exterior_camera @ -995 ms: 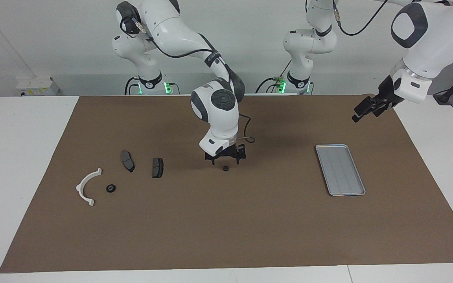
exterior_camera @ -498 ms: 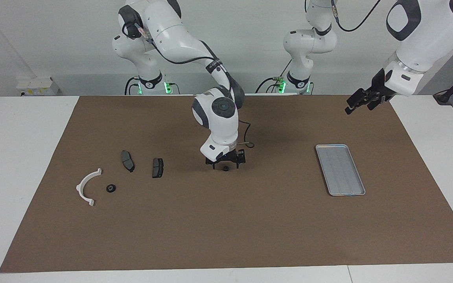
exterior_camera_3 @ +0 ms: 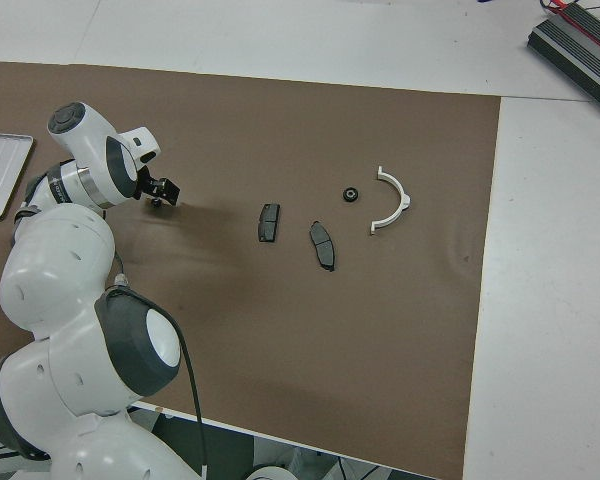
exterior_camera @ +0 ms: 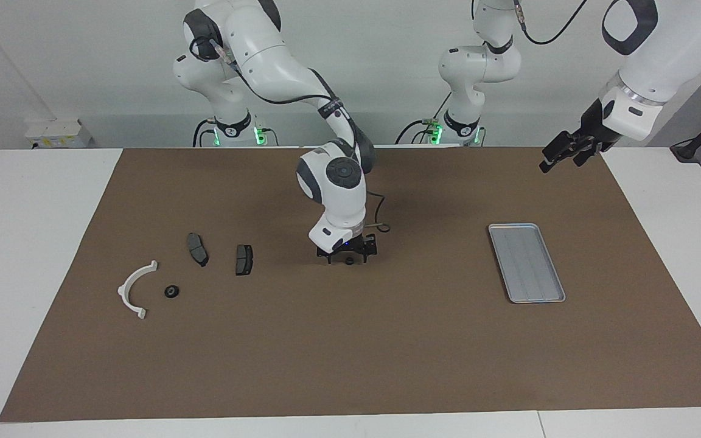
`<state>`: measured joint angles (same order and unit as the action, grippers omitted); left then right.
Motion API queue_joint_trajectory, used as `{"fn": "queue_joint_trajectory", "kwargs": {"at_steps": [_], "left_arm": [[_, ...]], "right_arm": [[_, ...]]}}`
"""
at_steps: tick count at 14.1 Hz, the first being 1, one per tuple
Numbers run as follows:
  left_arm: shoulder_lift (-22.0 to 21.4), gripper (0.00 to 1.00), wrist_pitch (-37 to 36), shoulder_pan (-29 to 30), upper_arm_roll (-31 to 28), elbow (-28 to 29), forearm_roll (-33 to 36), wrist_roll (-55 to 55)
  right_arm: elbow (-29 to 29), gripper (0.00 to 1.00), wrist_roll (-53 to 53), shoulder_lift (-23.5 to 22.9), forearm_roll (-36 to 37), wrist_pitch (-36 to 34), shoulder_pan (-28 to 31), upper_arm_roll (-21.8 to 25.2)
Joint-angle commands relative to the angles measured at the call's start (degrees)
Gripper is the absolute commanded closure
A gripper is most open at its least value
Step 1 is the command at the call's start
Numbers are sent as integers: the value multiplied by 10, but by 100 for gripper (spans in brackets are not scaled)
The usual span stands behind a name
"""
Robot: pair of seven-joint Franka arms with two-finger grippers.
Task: Place bearing gear from tray to pile
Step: 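Reach and grasp the second bearing at center with the right gripper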
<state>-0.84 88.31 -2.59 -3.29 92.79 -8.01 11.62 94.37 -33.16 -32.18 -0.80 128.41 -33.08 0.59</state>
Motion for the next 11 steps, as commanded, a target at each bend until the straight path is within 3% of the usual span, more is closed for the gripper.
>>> {"fn": "queue_joint_trajectory", "kwargs": {"at_steps": [1, 6, 9, 11], "left_arm": [[-12, 0, 17, 7, 6, 18, 5, -7], [-7, 0, 19, -1, 7, 13, 5, -3], [-8, 0, 18, -2, 7, 13, 5, -3], [-9, 0, 18, -2, 8, 13, 5, -3]], "right_arm": [[9, 4, 2, 5, -3, 11, -1, -3], [9, 17, -3, 5, -3, 11, -1, -9], [10, 32, -3, 5, -3, 11, -1, -9], [10, 50, -3, 5, -4, 11, -1, -9]]}}
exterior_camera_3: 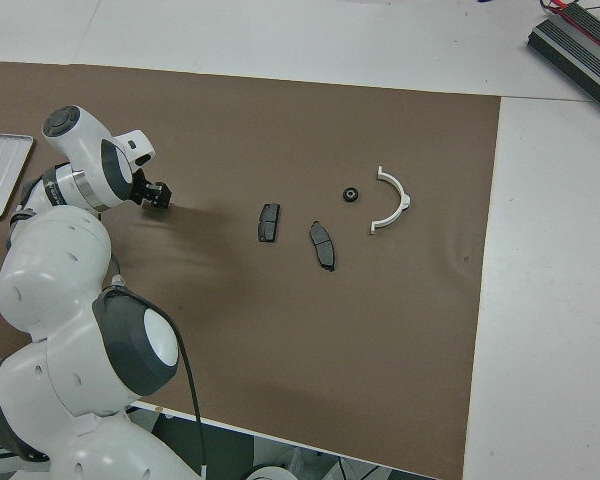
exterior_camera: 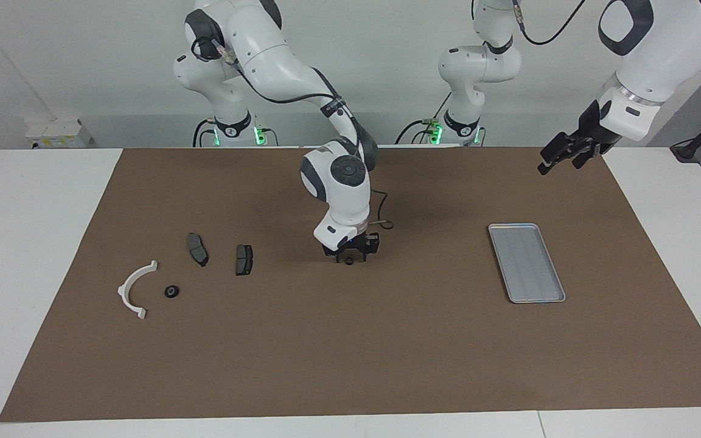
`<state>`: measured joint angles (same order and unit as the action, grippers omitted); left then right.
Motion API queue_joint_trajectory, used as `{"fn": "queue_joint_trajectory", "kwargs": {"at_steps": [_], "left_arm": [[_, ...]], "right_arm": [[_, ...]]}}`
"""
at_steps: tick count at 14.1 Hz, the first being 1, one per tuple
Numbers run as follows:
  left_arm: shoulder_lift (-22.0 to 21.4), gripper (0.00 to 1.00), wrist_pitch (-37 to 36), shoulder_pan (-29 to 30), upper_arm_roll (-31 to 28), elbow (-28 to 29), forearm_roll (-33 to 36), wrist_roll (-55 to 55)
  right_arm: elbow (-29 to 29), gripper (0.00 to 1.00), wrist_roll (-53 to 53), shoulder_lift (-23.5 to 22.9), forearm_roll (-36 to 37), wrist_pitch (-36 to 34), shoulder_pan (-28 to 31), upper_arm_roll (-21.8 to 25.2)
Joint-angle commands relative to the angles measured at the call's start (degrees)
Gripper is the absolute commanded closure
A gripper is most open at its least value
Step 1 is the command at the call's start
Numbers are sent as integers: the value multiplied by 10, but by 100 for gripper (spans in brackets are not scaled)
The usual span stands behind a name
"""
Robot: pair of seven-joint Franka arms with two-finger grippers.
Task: Place bearing gear from tray to pile
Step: 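Reach and grasp the second bearing at center with the right gripper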
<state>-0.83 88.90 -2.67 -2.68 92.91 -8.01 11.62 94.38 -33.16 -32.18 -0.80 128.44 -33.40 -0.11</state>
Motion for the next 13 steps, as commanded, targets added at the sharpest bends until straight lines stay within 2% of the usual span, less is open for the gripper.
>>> {"fn": "queue_joint_trajectory", "kwargs": {"at_steps": [1, 3, 6, 10, 13], "left_arm": [[-10, 0, 12, -1, 2, 12, 5, -3], [-13, 0, 11, -1, 2, 14, 5, -2], [-13, 0, 11, -3, 2, 14, 5, -2], [-14, 0, 11, -1, 2, 14, 5, -2], [-13, 0, 11, 2, -1, 13, 5, -3]], "right_arm": [[10, 62, -3, 5, -3, 12, 2, -2], [10, 80, -3, 5, -4, 11, 2, -2], [9, 100, -8, 6, -4, 9, 1, -2], [-9, 100, -11, 13, -3, -20, 6, -2], [-47, 100, 1, 32, 7, -76, 32, 4]]}}
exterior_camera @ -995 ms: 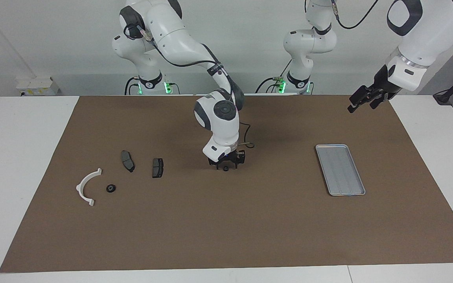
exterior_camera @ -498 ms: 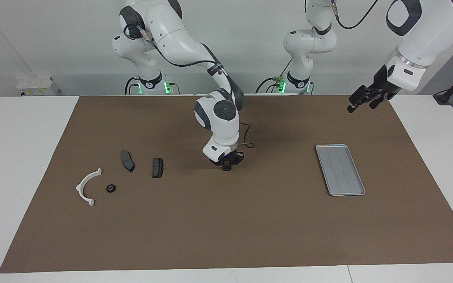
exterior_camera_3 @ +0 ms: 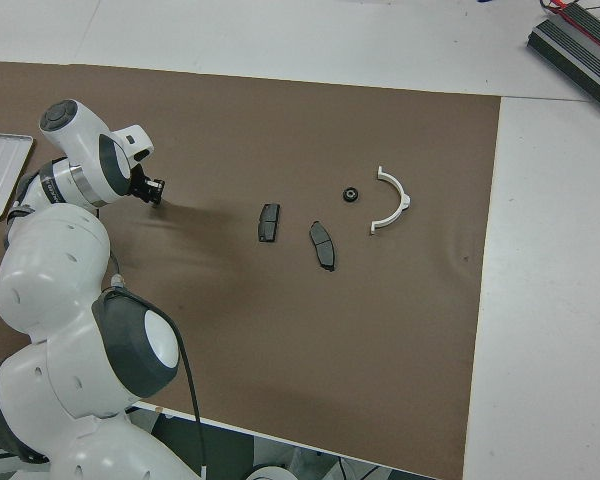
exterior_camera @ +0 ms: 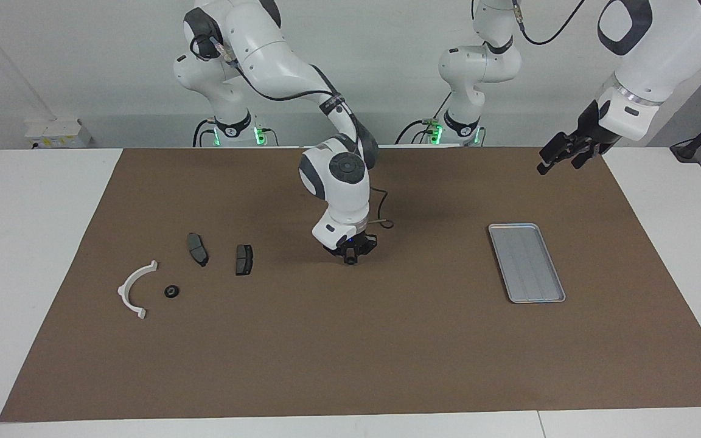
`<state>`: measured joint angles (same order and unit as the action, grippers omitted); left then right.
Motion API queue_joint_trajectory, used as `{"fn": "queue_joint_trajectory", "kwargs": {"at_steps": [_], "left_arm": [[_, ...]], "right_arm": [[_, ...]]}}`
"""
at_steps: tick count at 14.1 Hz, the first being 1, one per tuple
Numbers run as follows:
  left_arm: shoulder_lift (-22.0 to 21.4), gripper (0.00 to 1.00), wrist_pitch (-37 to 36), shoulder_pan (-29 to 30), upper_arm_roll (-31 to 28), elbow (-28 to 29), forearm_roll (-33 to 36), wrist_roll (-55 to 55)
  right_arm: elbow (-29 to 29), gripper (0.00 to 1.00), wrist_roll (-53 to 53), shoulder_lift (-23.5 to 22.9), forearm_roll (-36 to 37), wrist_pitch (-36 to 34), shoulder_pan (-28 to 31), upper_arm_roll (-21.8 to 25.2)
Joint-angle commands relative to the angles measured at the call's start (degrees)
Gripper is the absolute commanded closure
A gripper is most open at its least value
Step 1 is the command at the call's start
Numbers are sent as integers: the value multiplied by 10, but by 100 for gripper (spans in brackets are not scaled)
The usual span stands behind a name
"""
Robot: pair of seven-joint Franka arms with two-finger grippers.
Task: Place bearing gear from tray to pile
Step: 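Reach and grasp the second bearing at center with the right gripper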
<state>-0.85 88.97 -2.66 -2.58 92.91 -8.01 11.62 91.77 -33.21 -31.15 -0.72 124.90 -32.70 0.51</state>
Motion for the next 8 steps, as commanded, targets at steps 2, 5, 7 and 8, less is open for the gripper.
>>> {"fn": "queue_joint_trajectory", "kwargs": {"at_steps": [2, 5, 7, 8], "left_arm": [[-12, 0, 10, -1, -3, 12, 11, -4], [-13, 0, 12, -9, 13, 12, 59, -3], [-13, 0, 13, -9, 14, 12, 59, -2], [-13, 0, 12, -9, 14, 12, 59, -3]], "right_arm": [[-20, 100, 50, 57, 6, -64, 67, -2], [-21, 100, 201, 93, 6, -99, 168, -2], [-19, 100, 317, 95, 2, -102, 238, -3], [-11, 100, 367, 94, -3, -95, 271, -4]]}}
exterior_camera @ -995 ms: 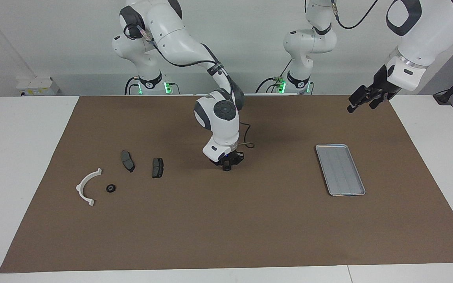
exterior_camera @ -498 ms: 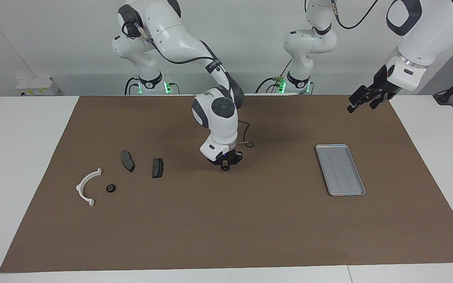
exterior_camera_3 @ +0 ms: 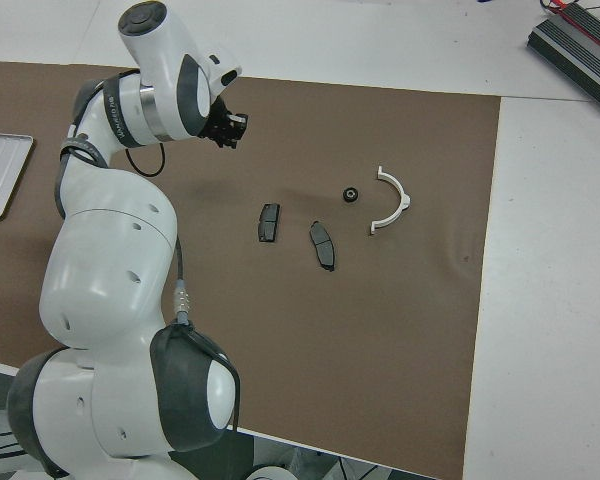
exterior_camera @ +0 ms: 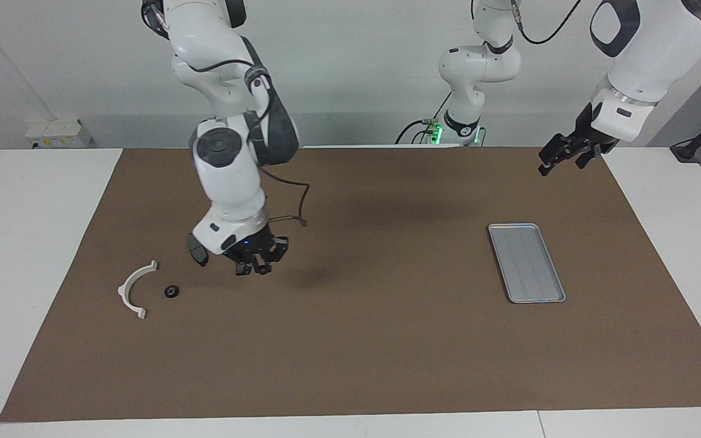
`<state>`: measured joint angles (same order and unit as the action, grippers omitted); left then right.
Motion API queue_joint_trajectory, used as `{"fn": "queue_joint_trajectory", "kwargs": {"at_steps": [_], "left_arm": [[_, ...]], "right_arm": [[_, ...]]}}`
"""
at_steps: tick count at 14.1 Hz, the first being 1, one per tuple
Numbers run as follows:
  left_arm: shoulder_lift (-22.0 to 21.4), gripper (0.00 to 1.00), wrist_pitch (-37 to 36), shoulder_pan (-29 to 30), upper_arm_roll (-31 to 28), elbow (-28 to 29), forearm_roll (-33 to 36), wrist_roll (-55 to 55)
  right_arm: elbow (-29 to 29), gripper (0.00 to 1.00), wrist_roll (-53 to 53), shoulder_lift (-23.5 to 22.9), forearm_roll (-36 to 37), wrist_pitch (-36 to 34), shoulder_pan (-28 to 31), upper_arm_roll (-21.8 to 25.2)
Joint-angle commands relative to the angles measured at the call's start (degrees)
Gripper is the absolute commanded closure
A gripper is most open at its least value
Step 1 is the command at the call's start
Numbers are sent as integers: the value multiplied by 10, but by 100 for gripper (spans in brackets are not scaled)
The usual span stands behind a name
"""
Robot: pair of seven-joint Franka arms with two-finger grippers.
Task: Place bearing gear from tray to pile
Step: 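Carry the bearing beside the white arc and open the right gripper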
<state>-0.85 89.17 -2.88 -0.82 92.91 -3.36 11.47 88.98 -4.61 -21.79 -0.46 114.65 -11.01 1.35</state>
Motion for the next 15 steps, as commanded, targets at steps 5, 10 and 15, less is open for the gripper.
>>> {"fn": "queue_joint_trajectory", "kwargs": {"at_steps": [5, 10, 15], "left_arm": [[-13, 0, 5, -7, -6, 12, 13, -1], [-14, 0, 14, -8, -3, 17, 14, -1], [-9, 0, 43, -7, -3, 19, 15, -8]], "right_arm": [[112, 100, 130, 23, -7, 64, 94, -12], [160, 100, 131, 23, -7, 115, 94, -12], [166, 100, 153, 7, -6, 139, 105, -11]]}}
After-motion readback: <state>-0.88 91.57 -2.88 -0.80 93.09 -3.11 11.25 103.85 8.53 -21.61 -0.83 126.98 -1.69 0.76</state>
